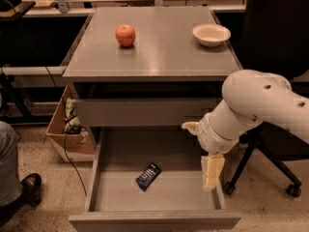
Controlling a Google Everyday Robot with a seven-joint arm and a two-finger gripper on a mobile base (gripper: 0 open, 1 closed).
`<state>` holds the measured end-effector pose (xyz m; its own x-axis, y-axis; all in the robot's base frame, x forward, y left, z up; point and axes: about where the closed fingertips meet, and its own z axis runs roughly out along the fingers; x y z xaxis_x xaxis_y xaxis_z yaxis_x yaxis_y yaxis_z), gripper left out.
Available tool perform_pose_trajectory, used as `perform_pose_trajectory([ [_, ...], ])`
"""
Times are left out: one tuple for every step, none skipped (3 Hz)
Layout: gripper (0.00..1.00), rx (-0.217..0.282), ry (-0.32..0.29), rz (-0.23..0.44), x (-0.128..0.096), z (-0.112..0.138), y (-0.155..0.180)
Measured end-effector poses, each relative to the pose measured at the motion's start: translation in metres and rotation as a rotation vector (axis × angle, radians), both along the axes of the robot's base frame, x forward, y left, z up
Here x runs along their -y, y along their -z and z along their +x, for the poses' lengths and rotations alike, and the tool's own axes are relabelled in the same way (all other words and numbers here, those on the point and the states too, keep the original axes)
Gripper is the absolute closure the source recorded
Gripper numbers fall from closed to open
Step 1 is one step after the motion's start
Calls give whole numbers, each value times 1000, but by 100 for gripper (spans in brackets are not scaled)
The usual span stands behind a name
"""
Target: Pick rxbar blueberry from middle drawer and place on counter
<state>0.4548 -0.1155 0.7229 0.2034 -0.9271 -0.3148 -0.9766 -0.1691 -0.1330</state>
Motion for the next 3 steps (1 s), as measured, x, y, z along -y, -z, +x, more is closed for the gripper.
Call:
perform_pose_trajectory([
  [0,-1,-123,8,-37,13,37],
  [0,-5,-233,27,-74,32,83],
  [0,13,-345,49,-103,52,135],
])
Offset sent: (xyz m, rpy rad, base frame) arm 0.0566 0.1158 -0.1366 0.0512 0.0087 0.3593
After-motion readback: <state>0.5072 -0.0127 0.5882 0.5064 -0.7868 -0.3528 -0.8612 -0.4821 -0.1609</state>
